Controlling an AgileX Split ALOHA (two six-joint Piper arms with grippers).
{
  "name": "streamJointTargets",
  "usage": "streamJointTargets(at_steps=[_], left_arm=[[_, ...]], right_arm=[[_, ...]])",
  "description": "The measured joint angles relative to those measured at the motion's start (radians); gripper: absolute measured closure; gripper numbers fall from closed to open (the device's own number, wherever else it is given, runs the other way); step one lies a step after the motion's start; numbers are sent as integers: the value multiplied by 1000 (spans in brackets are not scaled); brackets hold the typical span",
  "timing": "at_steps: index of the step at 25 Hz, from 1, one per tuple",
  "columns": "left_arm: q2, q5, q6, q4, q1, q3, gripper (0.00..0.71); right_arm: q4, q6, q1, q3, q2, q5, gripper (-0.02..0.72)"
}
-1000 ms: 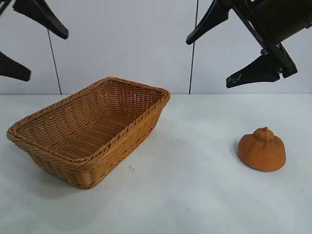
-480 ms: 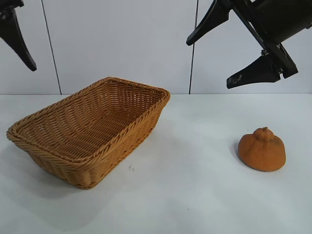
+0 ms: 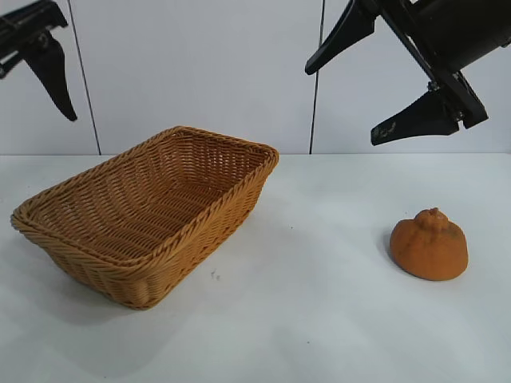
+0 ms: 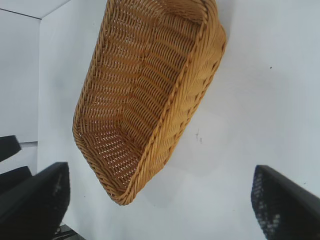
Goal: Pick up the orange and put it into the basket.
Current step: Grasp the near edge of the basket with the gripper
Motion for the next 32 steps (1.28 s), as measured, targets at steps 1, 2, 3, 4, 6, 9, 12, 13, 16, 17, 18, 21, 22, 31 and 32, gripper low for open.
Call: streamJointTargets(at_steps=[1, 2, 3, 4, 6, 9, 12, 13, 16, 17, 18, 21, 22, 31, 32], left_arm=[[23, -4, 0, -4, 0, 0, 95], [47, -7, 0, -7, 0, 0, 95], [70, -7, 0, -7, 0, 0, 95], [89, -9, 0, -8, 0, 0, 95], [133, -15, 0, -8, 0, 0, 95], [196, -38, 0, -8, 0, 0, 95], [266, -84, -5, -10, 0, 0, 95], [291, -99, -8, -11, 0, 0, 95], [355, -134, -8, -36, 0, 0, 95], [372, -142, -8, -47, 0, 0, 95], [384, -148, -8, -63, 0, 0, 95], [396, -164, -8, -83, 0, 0, 95], [396, -173, -8, -86, 0, -1, 95], [384, -155, -30, -99, 0, -1, 588], [376, -164, -37, -101, 3, -2, 617]], right_arm=[[0, 0, 0, 0, 0, 0, 29], [0, 0, 0, 0, 0, 0, 29], [0, 0, 0, 0, 0, 1, 29], [0, 0, 0, 0, 0, 1, 29], [0, 0, 0, 0, 0, 1, 29], [-1, 0, 0, 0, 0, 1, 29], [-3, 0, 0, 0, 0, 1, 29], [-3, 0, 0, 0, 0, 2, 29], [-5, 0, 0, 0, 0, 3, 29], [-5, 0, 0, 0, 0, 5, 29], [-5, 0, 0, 0, 0, 8, 29], [-7, 0, 0, 0, 0, 22, 29], [-8, 0, 0, 0, 0, 26, 29], [-8, 0, 0, 0, 0, 43, 29], [-8, 0, 0, 0, 0, 45, 29]])
